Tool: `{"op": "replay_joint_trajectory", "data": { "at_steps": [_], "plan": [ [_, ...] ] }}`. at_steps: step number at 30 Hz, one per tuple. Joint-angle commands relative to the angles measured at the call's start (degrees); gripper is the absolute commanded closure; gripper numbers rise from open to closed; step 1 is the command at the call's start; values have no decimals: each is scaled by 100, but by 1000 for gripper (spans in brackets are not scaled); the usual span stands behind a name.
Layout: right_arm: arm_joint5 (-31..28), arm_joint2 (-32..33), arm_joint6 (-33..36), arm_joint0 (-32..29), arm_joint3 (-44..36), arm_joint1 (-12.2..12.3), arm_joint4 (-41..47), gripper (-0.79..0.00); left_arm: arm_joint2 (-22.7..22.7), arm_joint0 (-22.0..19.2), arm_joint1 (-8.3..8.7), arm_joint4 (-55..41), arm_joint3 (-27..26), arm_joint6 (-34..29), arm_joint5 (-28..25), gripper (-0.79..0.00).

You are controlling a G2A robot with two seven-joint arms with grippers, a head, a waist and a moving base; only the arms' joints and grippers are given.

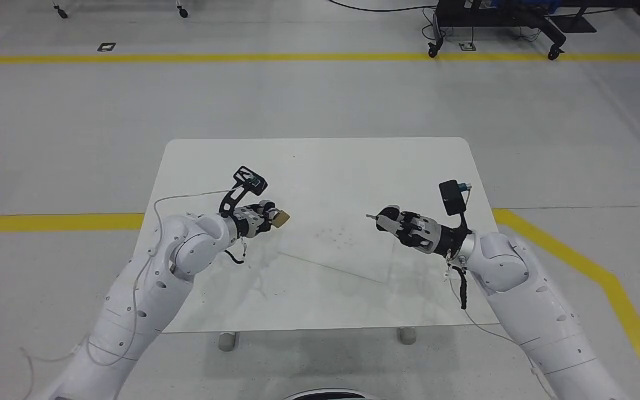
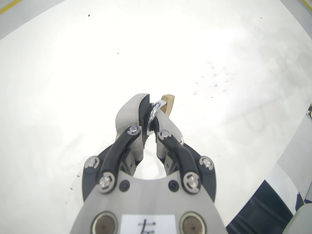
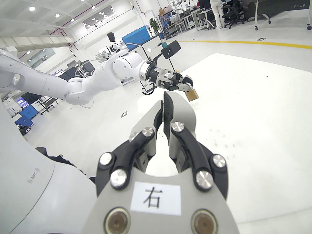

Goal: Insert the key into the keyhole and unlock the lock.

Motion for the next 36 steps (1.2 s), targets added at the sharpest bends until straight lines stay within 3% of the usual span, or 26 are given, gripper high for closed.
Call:
{"op": "replay_joint_trajectory", "data": {
  "at_steps": [1,5,13,15,25,29,32,36],
  "plan": [
    [0,0,0,0,0,0,0,0,0,0,0,0,0,0,0,0],
    [0,0,0,0,0,0,0,0,-267,-66,-3,-742,21,63,-159,0],
    [0,0,0,0,0,0,0,0,-677,-589,-22,-3493,910,-1058,-848,0],
    [0,0,0,0,0,0,0,0,-670,-683,-23,-3826,944,-1405,-814,0],
    [0,0,0,0,0,0,0,0,-666,-665,-26,-3856,938,-1373,-807,0],
    [0,0,0,0,0,0,0,0,-581,-673,-79,-4731,1086,-1527,-672,0],
    [707,-188,-215,115,-62,-67,-149,0,-491,-875,-146,-5938,1553,-2142,-344,0],
    [1463,-612,-409,494,88,-202,8,0,-247,-1207,-249,-6714,2274,-2763,117,0]
  ]
}}
